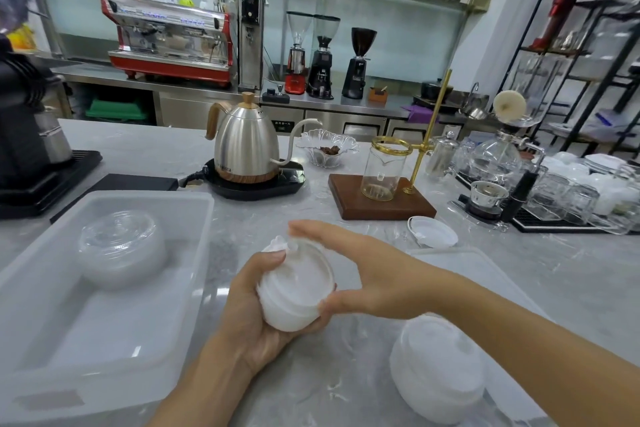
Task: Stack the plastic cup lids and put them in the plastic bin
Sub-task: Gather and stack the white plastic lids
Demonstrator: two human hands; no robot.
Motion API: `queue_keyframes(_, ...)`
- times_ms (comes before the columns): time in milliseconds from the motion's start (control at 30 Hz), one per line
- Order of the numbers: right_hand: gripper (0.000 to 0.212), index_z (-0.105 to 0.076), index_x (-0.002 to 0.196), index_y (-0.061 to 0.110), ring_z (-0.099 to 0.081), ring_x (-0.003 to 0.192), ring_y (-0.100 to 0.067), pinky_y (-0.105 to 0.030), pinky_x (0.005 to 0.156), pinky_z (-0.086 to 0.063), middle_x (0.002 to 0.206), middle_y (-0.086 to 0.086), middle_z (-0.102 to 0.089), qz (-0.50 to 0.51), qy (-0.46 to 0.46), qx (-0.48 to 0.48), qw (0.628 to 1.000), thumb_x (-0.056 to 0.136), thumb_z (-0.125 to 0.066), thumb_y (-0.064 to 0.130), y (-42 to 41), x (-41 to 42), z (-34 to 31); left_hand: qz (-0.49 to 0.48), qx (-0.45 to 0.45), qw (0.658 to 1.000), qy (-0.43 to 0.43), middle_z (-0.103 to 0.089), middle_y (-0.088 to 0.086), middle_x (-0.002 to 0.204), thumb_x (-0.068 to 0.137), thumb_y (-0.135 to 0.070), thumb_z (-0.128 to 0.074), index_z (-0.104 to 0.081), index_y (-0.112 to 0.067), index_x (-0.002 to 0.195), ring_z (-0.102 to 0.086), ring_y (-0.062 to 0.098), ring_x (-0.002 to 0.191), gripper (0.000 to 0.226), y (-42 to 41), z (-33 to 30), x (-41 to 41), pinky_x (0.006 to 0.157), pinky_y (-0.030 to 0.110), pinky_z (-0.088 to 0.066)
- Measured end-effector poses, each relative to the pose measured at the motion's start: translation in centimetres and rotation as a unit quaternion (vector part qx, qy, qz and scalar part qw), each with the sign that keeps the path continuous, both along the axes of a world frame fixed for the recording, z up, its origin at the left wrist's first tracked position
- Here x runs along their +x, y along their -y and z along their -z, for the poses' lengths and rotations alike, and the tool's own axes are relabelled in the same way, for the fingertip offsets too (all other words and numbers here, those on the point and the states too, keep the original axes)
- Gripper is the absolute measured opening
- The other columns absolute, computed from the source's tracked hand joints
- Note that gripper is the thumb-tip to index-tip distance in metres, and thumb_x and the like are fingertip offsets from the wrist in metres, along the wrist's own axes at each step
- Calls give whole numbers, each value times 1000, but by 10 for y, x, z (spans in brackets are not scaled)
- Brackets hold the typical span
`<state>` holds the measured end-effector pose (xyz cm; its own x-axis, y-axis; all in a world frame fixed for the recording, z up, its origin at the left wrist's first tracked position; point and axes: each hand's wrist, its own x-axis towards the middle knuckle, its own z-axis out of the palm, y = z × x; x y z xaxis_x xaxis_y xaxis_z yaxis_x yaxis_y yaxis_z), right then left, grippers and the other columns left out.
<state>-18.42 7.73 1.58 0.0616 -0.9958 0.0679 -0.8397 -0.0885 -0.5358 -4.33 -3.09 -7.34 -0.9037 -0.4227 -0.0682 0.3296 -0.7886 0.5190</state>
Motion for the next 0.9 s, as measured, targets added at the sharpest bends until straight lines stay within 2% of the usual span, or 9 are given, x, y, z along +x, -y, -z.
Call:
queue_keyframes(67,76,-35,149,35,-30,136,15,-4,109,-22,152,24,-35,35,3,-19,999,85,-75,30,0,-17,-4,-24,-1,1000,15,-69,22,95,36,-25,-92,-76,-10,90,-68,40,79,59,1,-1,-1,62,47,-54)
queue_keyframes(133,62,-46,143,33,-39,133,9,-14,112,-28,145,23,-45,95,-4,-40,995,87,-72,32,0,-42,-4,-42,-3,999,22,-68,22,92,32,-27,-92,-71,-12,91,-66,42,80,64,0,-3,-2,61,45,-51)
queue_keyframes(200,51,-54,136,27,-48,129,-2,-26,112,-35,139,15,-54,195,9,-63,979,88,-71,23,-2,-76,3,-53,-10,998,31,-69,22,90,29,-28,-92,-72,-13,87,-66,43,81,63,-1,-4,-3,60,45,-51)
queue_keyframes(300,46,-57,132,14,-54,127,-17,-27,100,-41,137,-2,-59,374,77,-61,922,88,-69,11,-5,-127,19,-60,-21,997,39,-69,22,93,42,-26,-85,-73,-13,87,-63,45,90,48,-3,-4,-4,58,45,-55)
queue_keyframes(433,48,-56,132,6,-56,120,-29,-30,86,-43,136,-14,-57,504,22,34,863,86,-65,9,-10,-173,41,-74,-24,996,50,-68,22,96,51,-29,-79,-68,-12,100,-61,47,95,53,-3,0,-5,57,46,-55)
queue_keyframes(567,32,-69,109,-8,-63,107,-38,-43,86,-53,120,-28,-65,527,-17,69,847,85,-67,12,-10,-189,54,-87,-31,994,59,-68,22,99,52,-29,-80,-65,-13,107,-61,47,97,59,-2,0,-6,58,48,-55)
queue_keyframes(700,10,-74,93,11,-63,97,-26,-30,75,-46,110,-10,-71,520,-53,51,851,86,-67,15,-11,-191,60,-89,-31,994,58,-70,23,100,53,-29,-81,-65,-13,109,-62,49,97,60,1,1,-5,59,49,-55)
queue_keyframes(800,11,-73,91,12,-61,94,-25,-30,75,-44,108,-9,-71,518,-70,0,853,88,-62,14,-12,-190,57,-87,-33,994,51,-70,23,99,53,-28,-81,-71,-14,101,-61,49,98,51,2,2,-5,59,50,-56)
queue_keyframes(900,14,-70,86,14,-60,81,-24,-30,63,-42,95,-11,-71,507,-60,-59,858,91,-57,11,-13,-183,42,-72,-39,996,43,-70,23,102,55,-29,-81,-75,-15,97,-61,49,98,44,2,1,-5,62,51,-56)
